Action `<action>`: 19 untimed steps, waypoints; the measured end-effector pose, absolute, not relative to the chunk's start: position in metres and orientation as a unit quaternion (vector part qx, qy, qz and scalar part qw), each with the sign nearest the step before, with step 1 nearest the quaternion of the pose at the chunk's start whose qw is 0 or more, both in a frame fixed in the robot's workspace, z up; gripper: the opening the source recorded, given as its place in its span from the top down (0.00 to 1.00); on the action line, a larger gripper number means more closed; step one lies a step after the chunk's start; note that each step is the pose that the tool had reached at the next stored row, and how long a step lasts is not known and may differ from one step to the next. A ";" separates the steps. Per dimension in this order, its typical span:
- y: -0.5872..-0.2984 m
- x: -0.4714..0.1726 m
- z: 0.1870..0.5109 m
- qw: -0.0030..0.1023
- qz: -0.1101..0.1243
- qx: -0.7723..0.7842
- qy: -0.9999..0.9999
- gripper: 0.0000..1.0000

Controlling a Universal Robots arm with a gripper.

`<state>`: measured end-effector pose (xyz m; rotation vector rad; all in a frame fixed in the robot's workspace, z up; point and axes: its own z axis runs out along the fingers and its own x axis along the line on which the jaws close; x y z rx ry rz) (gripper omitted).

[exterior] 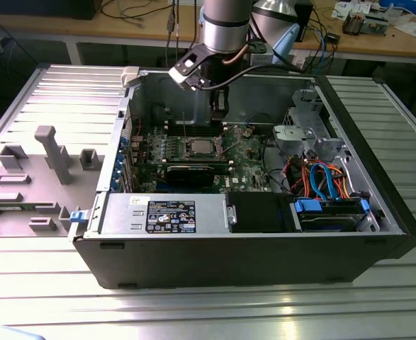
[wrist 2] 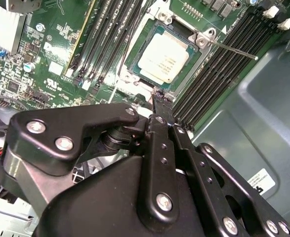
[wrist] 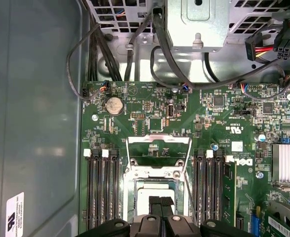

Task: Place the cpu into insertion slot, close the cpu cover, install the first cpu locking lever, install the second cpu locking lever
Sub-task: 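Close the cpu cover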

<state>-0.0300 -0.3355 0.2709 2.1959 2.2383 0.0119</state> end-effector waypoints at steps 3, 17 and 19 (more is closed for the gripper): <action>-0.336 -0.029 0.271 0.003 0.004 0.700 0.714 0.89; -0.336 -0.025 0.271 0.003 0.004 0.700 0.714 0.89; -0.336 -0.024 0.271 0.003 0.004 0.700 0.714 0.89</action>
